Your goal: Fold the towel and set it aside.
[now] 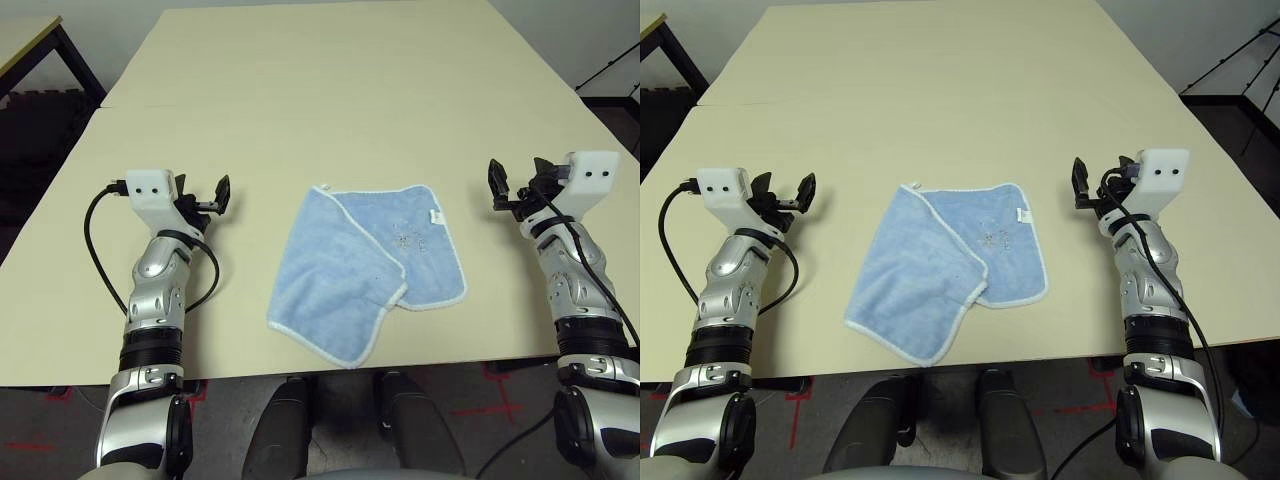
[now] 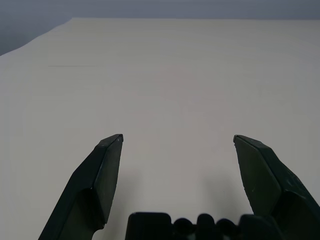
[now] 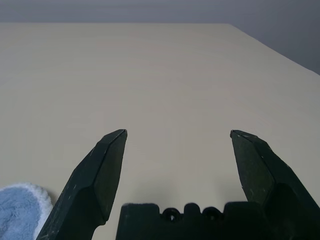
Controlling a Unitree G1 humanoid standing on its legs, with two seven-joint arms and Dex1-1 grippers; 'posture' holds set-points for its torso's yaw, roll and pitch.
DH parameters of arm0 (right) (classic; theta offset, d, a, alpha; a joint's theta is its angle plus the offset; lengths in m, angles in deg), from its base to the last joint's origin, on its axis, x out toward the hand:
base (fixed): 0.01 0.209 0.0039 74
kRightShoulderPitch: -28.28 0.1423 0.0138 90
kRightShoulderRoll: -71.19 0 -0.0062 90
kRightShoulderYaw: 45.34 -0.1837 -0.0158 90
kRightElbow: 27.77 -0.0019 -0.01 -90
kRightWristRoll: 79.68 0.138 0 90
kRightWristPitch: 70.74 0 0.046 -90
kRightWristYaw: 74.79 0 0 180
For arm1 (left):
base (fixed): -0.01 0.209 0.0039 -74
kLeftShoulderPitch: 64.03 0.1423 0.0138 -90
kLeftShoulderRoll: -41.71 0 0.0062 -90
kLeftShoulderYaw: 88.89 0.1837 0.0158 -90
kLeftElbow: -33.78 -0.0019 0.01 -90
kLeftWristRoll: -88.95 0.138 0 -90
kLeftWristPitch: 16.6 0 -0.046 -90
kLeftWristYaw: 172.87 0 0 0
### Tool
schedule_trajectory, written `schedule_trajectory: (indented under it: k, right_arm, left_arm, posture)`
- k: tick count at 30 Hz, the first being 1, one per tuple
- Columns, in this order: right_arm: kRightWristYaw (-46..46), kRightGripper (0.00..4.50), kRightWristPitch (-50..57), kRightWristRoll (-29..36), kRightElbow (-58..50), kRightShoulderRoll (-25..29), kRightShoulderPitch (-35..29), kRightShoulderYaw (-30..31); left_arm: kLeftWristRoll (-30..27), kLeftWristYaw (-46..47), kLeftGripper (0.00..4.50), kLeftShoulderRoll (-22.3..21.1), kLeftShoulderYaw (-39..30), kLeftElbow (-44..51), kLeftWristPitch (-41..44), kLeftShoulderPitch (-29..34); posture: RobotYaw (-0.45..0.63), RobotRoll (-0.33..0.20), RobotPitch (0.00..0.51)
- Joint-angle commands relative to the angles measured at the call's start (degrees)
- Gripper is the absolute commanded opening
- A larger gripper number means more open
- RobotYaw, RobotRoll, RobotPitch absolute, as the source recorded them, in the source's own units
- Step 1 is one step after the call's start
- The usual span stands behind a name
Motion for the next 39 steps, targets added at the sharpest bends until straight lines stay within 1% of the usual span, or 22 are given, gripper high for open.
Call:
schedule_trajectory:
  k: [1, 3, 10, 17, 22, 26, 27, 29, 30, 32, 34, 35, 36, 38, 39]
  right_arm:
    - [-0.3, 4.47, 0.2, 0.8, -0.3, 0.2, -0.4, -0.9]
    - [-0.8, 4.47, -0.5, 1.6, 0.0, 0.2, 0.0, -1.4]
    - [-1.1, 4.47, -0.9, 1.1, 0.8, -0.4, 0.2, -0.7]
    - [-1.2, 4.47, -0.7, 1.3, 0.2, -1.1, -0.2, -0.7]
    - [-2.5, 4.47, -0.4, 1.6, 0.9, -0.4, -0.1, -1.0]
    - [-4.1, 4.47, -0.2, 1.8, 2.8, 0.9, 1.2, -1.1]
    - [-4.7, 4.47, 0.0, 1.9, 2.9, 0.9, 1.7, -0.7]
    - [-4.8, 4.47, 0.2, 1.9, 2.8, 0.3, 2.6, 0.0]
    - [-4.7, 4.47, 0.0, 1.6, 2.9, -0.4, 2.5, 0.3]
    - [-5.3, 4.47, 1.0, 1.8, 2.0, -1.2, 2.7, 1.1]
    - [-6.1, 4.47, 1.8, 2.0, 1.4, -1.3, 3.0, 1.6]
    - [-6.5, 4.47, 1.8, 1.9, 1.6, -1.1, 3.1, 1.6]
    - [-6.8, 4.47, 1.8, 1.8, 1.9, -0.7, 3.2, 1.5]
    - [-7.7, 4.47, 1.9, 1.7, 2.6, 0.3, 3.4, 1.2]
    - [-8.3, 4.47, 2.0, 1.7, 2.9, 0.9, 3.6, 1.1]
  left_arm:
    - [-0.6, -0.1, 4.50, 0.2, -0.3, 0.1, 0.3, -0.4]
    - [-0.7, -0.1, 4.50, 0.0, -0.7, 0.0, 0.3, -0.6]
    - [-0.7, -1.4, 4.50, -1.5, -0.7, -0.1, 1.5, -0.9]
    - [-1.6, -3.7, 4.50, -1.7, -0.2, 0.0, 3.0, -1.6]
    - [-1.6, -5.3, 4.50, -2.8, -0.5, -1.0, 3.6, -2.6]
    - [-2.3, -8.1, 4.50, -3.7, -0.7, -2.9, 3.4, -3.5]
    - [-2.7, -9.9, 4.50, -4.8, -0.9, -3.5, 3.5, -3.8]
    - [-3.5, -12.9, 4.50, -7.0, -1.6, -5.9, 3.5, -4.7]
    - [-3.5, -14.9, 4.50, -8.5, -1.6, -7.4, 3.2, -4.6]
    - [-4.3, -21.5, 4.50, -11.7, -1.1, -10.2, 3.8, -5.3]
    - [-5.6, -27.5, 4.50, -13.8, -0.6, -12.7, 4.7, -6.6]
    - [-6.2, -32.2, 4.50, -15.0, 0.4, -13.2, 5.3, -7.1]
    - [-6.7, -37.2, 4.50, -16.1, 1.6, -13.0, 6.1, -7.6]
    - [-7.1, -44.0, 4.50, -17.4, 3.8, -12.3, 7.5, -8.4]
    - [-6.6, -47.2, 4.50, -18.0, 5.0, -12.4, 6.5, -8.8]
  posture:
    - [-0.01, 0.000, 0.192]
    - [-0.01, 0.000, 0.188]
    - [0.01, 0.000, 0.190]
    - [0.03, 0.000, 0.191]
    - [0.04, 0.000, 0.200]
    - [0.07, 0.000, 0.196]
    - [0.08, 0.000, 0.189]
    - [0.11, 0.000, 0.206]
    - [0.12, 0.000, 0.192]
    - [0.13, 0.000, 0.198]
    - [0.13, 0.000, 0.200]
    - [0.12, 0.000, 0.193]
    - [0.12, 0.000, 0.197]
    - [0.11, 0.000, 0.199]
    - [0.10, 0.000, 0.204]
